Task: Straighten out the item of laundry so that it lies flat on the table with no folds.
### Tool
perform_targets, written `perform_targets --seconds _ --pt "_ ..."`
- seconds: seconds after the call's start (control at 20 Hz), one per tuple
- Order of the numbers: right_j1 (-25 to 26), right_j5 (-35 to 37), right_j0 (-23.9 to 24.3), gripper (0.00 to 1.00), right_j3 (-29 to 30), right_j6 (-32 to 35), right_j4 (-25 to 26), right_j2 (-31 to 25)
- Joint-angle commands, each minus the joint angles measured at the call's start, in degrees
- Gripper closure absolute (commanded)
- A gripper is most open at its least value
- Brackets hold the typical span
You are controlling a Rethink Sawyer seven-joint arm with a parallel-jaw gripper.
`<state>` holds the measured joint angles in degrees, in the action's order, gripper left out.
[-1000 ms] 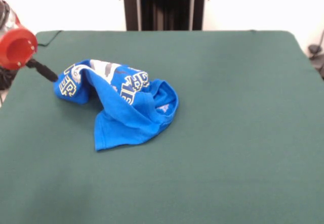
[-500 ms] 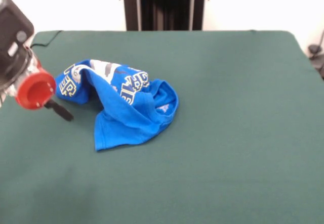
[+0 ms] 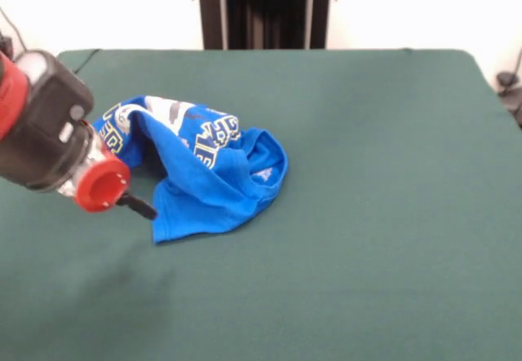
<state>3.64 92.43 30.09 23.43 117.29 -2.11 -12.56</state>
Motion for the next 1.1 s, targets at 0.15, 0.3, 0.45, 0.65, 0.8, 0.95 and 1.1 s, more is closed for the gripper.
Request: perform_targets --seconds 0.15,0.3,0.45,0.65,0.8,0.95,1.1 --pt "4.82 16.10 -0.42 0.00 7.99 -6.08 -5.06 -8.59" --pt "5.09 17.70 -0.33 0.00 7.03 -6.27 -4.97 -8.54" --pt "6.34 20.16 -0.34 0.00 4.61 -7.05 -4.16 -8.99" --pt "7.01 20.32 -0.43 0.00 3.13 -7.78 -3.33 -9.12" --pt "9.14 18.52 -0.59 0.00 -0.30 -9.04 -1.13 -9.39" --pt "9.73 14.45 -0.46 0.00 -0.77 -9.10 -0.37 -8.70" --pt "10.43 10.11 -0.32 0.00 -1.28 -9.51 0.21 -8.14"
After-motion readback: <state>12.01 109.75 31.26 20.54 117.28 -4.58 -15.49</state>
